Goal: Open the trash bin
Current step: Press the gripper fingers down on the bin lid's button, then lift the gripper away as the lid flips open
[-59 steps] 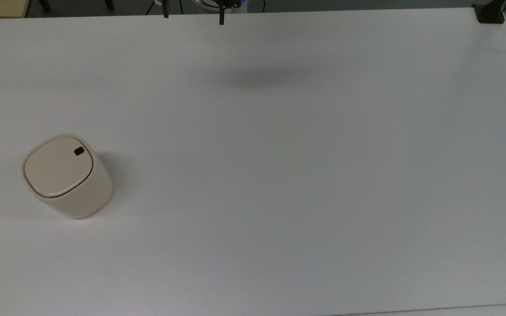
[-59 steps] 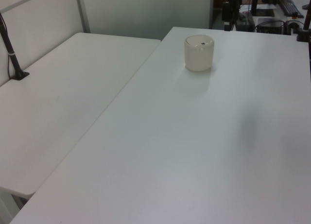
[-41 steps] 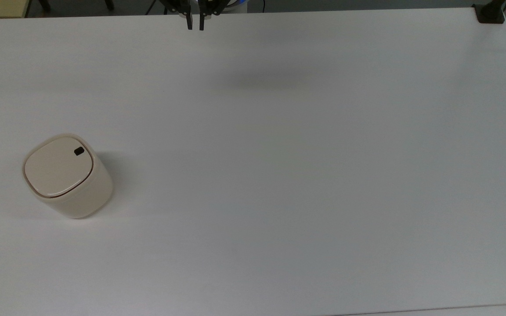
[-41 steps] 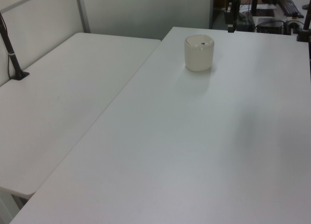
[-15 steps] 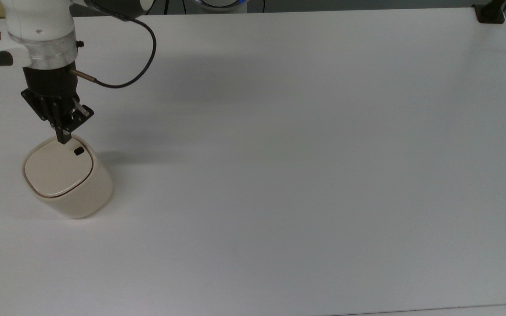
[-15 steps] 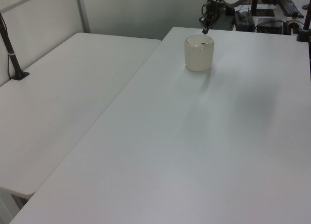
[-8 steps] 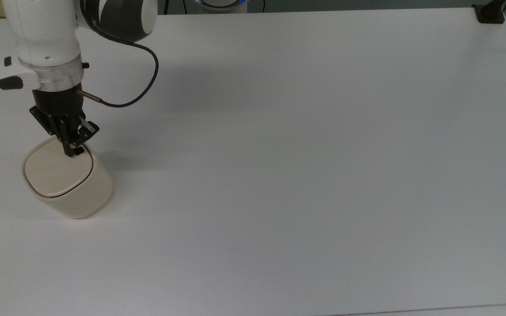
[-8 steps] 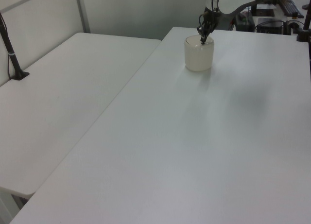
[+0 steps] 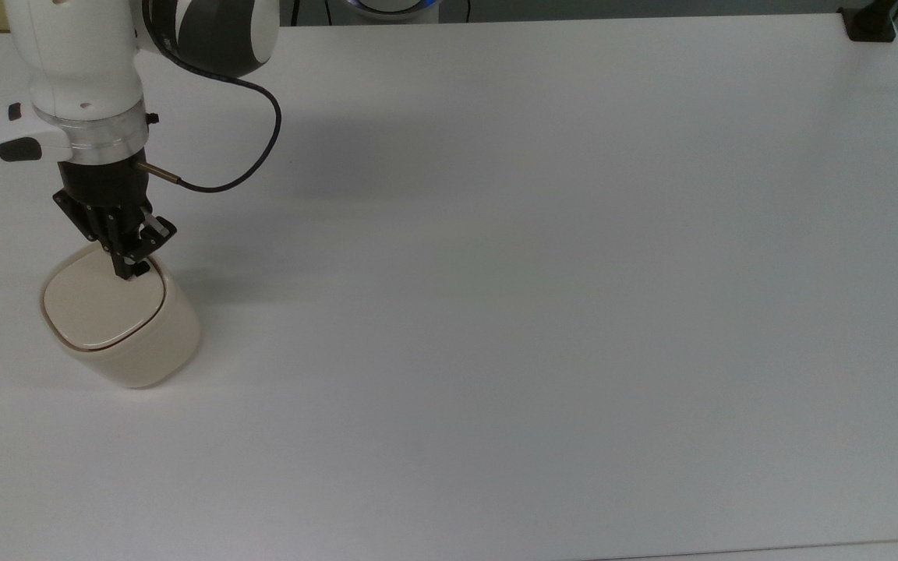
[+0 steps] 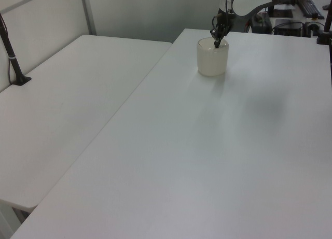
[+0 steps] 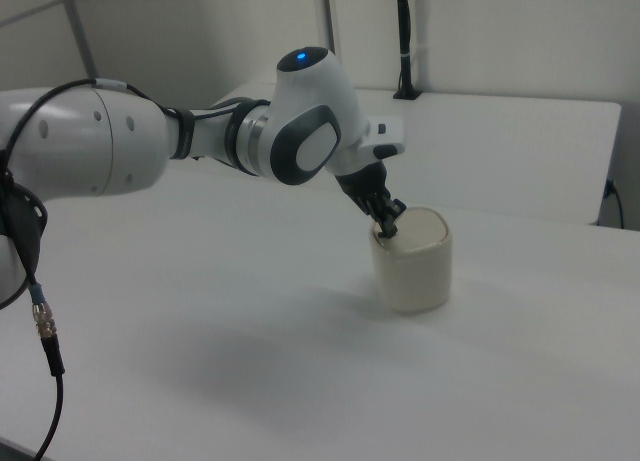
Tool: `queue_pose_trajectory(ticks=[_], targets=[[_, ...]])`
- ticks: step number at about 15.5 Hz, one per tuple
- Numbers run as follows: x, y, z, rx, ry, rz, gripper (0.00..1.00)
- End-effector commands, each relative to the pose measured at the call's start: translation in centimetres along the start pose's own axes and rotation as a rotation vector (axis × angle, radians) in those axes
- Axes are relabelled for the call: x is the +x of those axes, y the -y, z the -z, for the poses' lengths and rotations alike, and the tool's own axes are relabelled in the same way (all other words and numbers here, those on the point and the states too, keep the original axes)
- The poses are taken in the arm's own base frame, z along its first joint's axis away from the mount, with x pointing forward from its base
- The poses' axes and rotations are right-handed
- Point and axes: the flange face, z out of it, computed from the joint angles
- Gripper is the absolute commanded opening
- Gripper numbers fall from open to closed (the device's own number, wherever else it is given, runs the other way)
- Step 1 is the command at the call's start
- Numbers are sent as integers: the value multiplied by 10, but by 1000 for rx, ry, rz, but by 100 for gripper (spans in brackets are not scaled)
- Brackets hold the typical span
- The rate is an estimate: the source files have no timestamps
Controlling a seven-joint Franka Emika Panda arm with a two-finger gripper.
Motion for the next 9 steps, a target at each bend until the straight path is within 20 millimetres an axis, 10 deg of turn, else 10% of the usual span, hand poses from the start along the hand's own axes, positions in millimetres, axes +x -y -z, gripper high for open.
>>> queue_pose_trajectory(ticks=[1, 6, 9], targets=[[-13, -1, -24, -23, 53, -14, 0], [2, 13, 69, -2, 42, -7, 0], [-18, 64, 128, 12, 97, 82, 0]])
